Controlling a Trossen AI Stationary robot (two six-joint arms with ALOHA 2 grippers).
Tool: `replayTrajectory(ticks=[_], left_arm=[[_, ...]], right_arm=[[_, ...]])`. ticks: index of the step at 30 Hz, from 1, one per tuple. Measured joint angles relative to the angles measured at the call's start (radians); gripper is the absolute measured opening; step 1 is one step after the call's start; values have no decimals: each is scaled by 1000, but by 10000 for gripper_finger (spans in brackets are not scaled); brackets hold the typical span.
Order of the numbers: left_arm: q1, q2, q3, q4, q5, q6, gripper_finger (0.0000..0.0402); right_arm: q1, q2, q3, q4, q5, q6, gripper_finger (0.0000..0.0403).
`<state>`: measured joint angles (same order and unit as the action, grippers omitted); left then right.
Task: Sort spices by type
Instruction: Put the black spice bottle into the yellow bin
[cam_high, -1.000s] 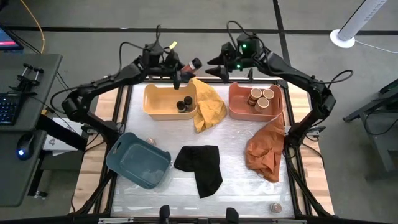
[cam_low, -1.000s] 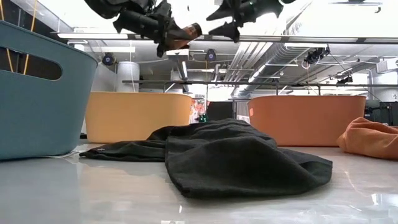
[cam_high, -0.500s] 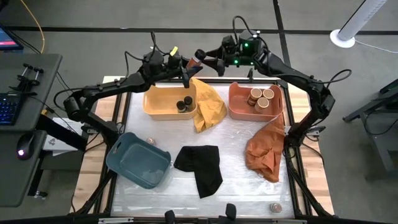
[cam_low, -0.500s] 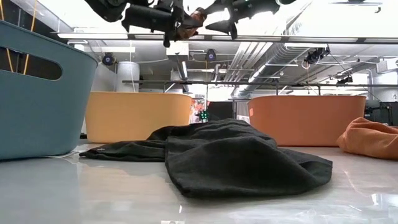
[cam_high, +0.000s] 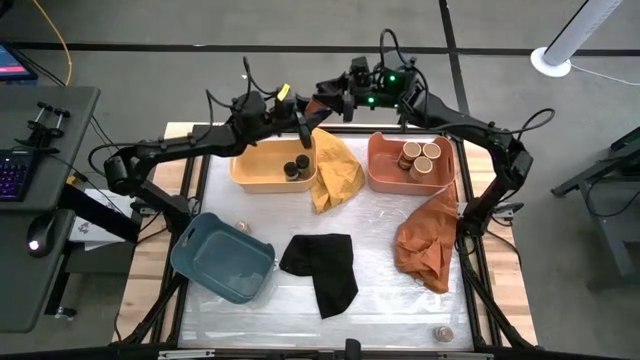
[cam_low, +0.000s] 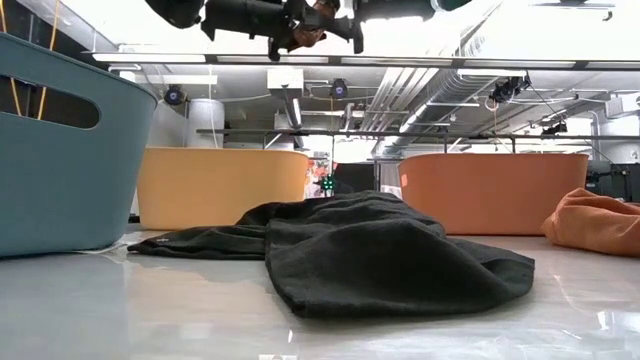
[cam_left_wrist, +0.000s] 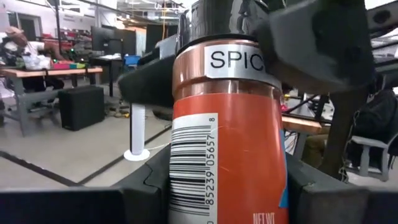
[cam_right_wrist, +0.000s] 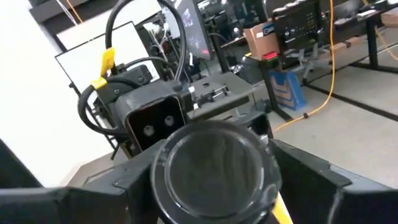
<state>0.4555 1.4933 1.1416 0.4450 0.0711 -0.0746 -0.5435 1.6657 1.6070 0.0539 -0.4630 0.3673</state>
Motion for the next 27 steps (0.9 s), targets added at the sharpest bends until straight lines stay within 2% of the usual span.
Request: replayTrajectory(ticks=[5,8,11,15,23,27], left_arm=[[-1,0,0,15,-12,0,149],[-1,0,0,18,-31,0,151],[-1,0,1,17,-36,2,172],[-1,0,3,-11,-40,0,197],[43,-34,3,-280,-38,7,207],[92,-90,2,-396,-20,34,208]], right_arm=[[17,0,0,-3,46,-7,249],[16,0,0,-3,66,-8,224],[16,0,0,-2,69,-6,195],[8,0,0,-2,70,-9,195],[-53,-3,5,-18,71,-65,195],[-74,-7,16,-144,104,-225,195]])
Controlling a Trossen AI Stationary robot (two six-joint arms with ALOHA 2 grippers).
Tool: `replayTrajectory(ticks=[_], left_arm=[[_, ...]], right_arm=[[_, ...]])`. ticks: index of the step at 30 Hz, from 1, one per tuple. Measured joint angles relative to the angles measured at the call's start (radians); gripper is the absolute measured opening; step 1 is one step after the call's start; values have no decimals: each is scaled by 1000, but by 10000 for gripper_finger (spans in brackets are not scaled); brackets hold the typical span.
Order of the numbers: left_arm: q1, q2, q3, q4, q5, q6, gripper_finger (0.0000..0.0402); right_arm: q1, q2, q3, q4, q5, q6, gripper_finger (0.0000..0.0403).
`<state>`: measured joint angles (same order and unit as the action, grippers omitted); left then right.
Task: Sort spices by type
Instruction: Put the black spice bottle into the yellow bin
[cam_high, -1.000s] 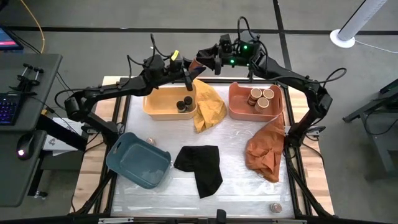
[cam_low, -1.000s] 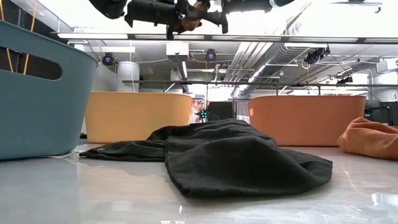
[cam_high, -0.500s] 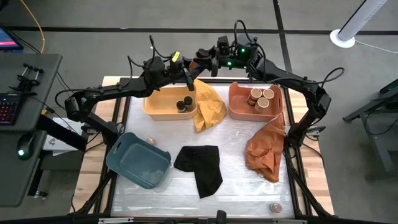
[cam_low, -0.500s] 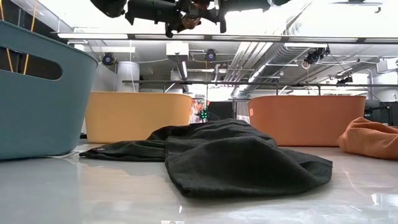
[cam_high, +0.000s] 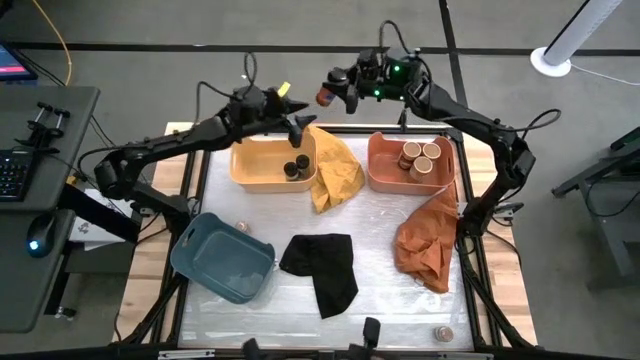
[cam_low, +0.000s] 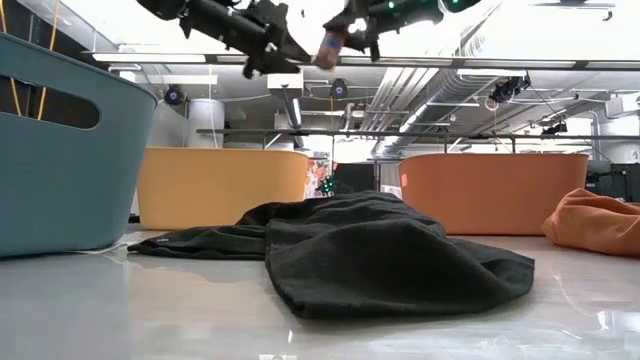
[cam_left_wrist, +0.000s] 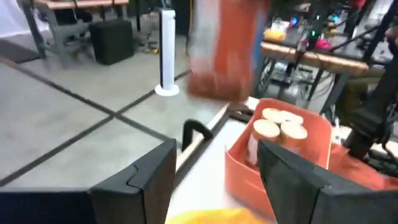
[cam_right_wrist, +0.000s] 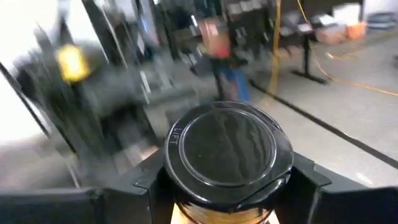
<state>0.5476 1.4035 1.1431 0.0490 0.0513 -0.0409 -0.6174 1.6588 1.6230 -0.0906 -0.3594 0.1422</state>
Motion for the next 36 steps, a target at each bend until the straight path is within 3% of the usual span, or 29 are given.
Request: replayTrajectory(ticks=[6,11,16,26,36], left_arm=[[88,-85,0,30,44,12,208],[112,-82,0,63,101,8,209],[64,-41,34,-153,109,88,211],[9,14,255,-448,130,240,261],[2,20,218,-457,133,255,274]], right_arm=[[50,23,0,-288,96,-271,195],[115,58,0,-331,130,-404,195],[156,80,0,-317,183,-483,195],[162,97,-1,-345,191,-500,195],[143,97,-1,-286,187,-386,195]])
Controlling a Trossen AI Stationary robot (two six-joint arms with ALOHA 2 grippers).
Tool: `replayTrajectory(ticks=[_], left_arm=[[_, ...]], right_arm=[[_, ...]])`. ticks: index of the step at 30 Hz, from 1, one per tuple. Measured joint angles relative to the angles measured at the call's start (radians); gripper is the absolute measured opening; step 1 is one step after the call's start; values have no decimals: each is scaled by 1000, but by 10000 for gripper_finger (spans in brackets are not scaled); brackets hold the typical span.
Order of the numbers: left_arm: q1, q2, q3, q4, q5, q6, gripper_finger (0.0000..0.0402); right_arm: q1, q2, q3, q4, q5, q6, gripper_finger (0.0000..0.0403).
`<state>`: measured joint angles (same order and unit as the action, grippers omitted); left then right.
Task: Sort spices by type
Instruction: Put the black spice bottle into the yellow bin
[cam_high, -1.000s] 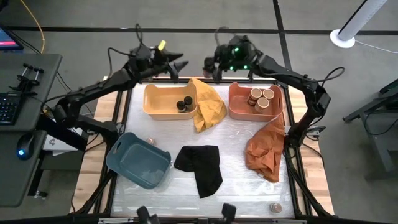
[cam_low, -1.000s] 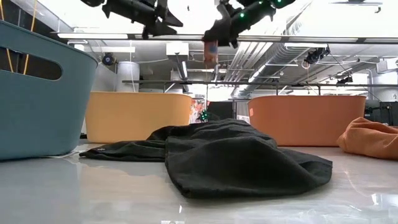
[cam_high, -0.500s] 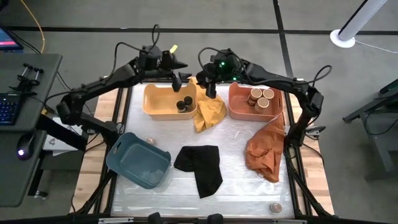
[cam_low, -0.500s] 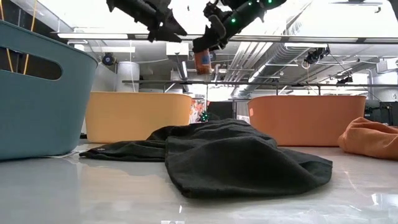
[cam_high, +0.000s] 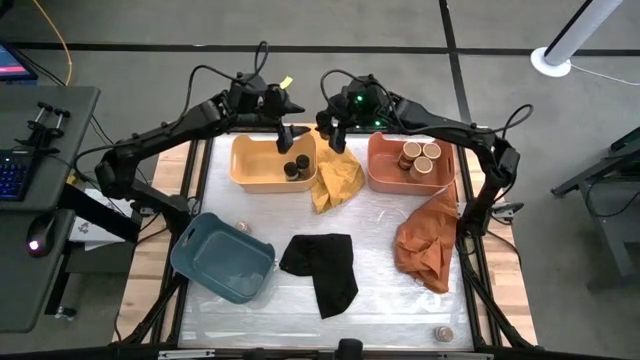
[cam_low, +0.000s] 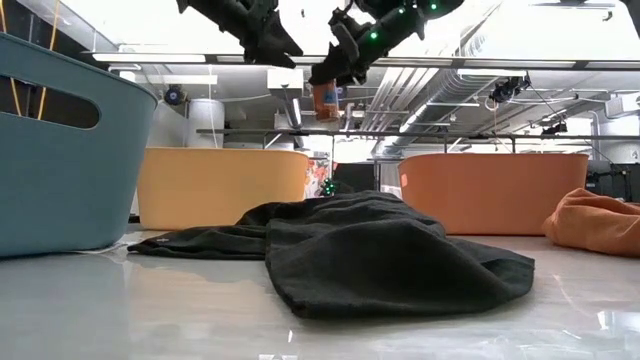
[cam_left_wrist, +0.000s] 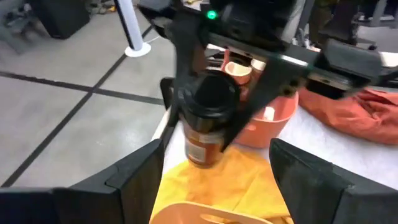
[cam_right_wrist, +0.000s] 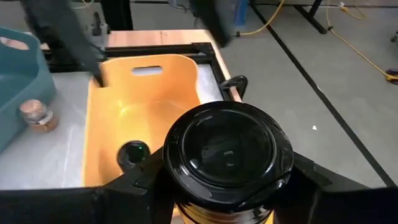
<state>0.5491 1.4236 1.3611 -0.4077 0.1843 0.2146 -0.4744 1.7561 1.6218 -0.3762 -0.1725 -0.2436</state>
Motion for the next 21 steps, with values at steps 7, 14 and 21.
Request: replayTrajectory(ticks=[7,14,21], left_arm=[[-2,0,-1,68,19,33,274],[-21,16,-1,96,110,104,274],[-39,66,-1,96,111,161,274]], right_arm=[[6,0,0,-8,-99,-8,195],[29,0,0,-15,-86,-50,195],[30,0,0,-19,-79,-45,195]])
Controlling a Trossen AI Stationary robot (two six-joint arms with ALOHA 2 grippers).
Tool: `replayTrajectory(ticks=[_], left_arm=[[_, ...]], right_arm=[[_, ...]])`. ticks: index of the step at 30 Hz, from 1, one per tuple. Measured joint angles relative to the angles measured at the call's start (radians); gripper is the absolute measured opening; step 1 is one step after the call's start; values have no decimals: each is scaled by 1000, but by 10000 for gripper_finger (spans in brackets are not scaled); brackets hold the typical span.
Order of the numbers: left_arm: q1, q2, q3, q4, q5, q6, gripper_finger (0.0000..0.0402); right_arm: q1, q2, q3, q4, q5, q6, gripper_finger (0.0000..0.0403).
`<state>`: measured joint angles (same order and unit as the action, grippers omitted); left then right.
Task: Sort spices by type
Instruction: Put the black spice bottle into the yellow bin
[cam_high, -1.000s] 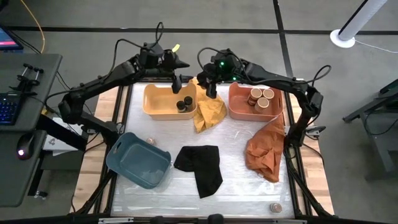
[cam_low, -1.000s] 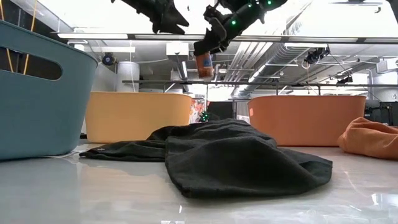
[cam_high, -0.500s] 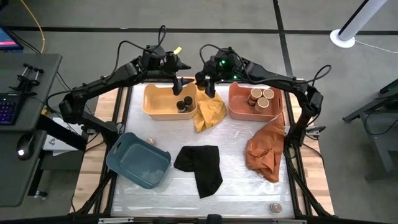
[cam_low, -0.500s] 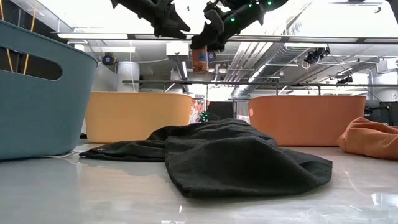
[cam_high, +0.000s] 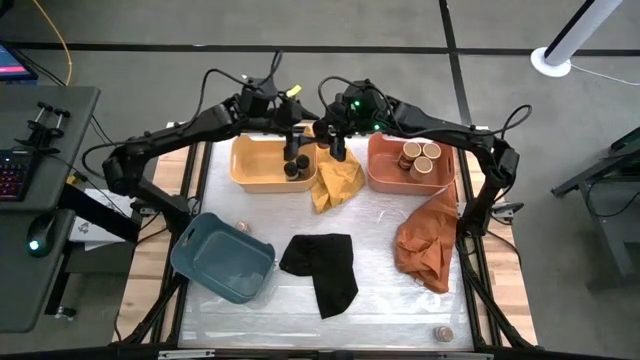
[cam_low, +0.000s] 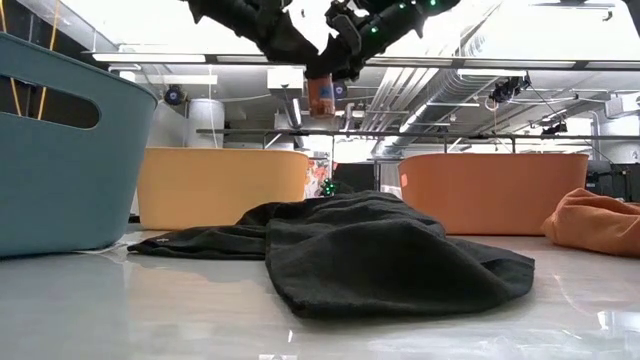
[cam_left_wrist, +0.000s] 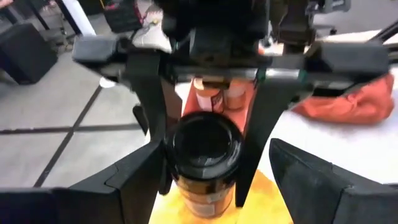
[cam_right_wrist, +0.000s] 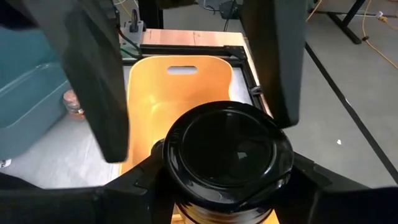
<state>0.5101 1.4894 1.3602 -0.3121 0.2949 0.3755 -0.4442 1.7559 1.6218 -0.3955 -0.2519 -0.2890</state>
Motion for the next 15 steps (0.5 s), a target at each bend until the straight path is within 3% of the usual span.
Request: replayTrajectory(ticks=[15], left_arm=[[21,5,0,-12,-25,46,271]], right_arm=[[0,-1,0,5,-47,-7,195]])
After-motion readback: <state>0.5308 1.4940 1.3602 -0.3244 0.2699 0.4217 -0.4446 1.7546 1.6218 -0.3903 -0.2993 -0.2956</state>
